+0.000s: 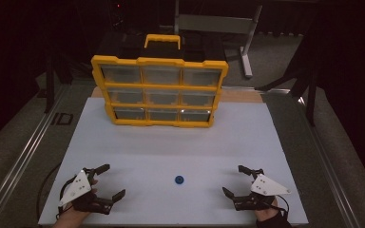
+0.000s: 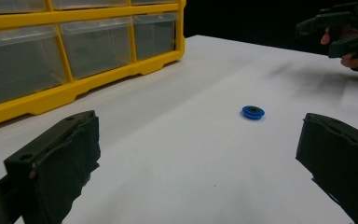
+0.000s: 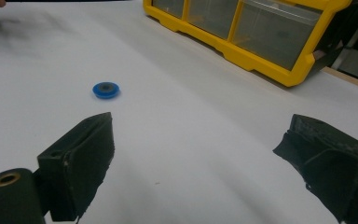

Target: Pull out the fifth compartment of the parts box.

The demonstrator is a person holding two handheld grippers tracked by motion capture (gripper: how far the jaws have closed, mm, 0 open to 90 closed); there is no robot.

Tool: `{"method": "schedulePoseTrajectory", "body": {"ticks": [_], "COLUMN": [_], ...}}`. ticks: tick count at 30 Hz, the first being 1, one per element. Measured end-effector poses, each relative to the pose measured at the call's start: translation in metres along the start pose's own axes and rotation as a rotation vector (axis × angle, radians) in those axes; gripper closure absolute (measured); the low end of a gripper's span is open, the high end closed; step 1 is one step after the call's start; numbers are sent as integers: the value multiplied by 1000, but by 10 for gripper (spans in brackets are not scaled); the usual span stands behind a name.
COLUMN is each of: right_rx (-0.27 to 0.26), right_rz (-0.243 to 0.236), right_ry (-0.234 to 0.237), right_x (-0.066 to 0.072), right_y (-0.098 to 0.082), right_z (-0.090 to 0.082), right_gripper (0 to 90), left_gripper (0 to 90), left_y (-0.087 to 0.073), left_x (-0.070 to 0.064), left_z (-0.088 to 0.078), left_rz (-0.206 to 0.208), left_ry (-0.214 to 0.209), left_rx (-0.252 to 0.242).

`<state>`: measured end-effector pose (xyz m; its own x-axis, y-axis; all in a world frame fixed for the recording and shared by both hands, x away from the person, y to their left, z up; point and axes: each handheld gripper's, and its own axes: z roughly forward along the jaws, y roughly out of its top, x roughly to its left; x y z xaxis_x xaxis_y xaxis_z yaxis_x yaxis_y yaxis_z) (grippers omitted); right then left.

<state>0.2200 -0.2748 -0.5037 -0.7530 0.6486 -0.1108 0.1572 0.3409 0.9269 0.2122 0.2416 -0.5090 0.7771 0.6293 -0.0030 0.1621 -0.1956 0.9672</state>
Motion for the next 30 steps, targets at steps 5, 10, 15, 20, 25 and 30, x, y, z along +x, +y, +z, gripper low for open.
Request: {"method": "schedulePoseTrajectory", "body": {"ticks": [5,10,15,20,25,30], "right_rx": [-4,-7,2,6,18,14], "right_rz": [12,19,30,44,36,73], "right_ry": [-3,19,24,24,16,22], "right_x": [0,-2,-3,-2,1,7], "right_y": [-1,-1,0,4,8,17], "right_z": [1,-1,-2,-4,-4,-7], "right_gripper": [85,84,85,84,84,85], "left_gripper": [0,0,0,0,0,0], "left_y": [1,2,2,2,2,2], "left_x": [-2,-4,-4,-5,-6,-5], "left_z": [1,2,3,4,3,1], "left_rz": [5,7,4,11,18,15], "left_ry": [1,-1,1,-10,-14,-8], "left_rx": [4,2,1,5,7,-2]}}
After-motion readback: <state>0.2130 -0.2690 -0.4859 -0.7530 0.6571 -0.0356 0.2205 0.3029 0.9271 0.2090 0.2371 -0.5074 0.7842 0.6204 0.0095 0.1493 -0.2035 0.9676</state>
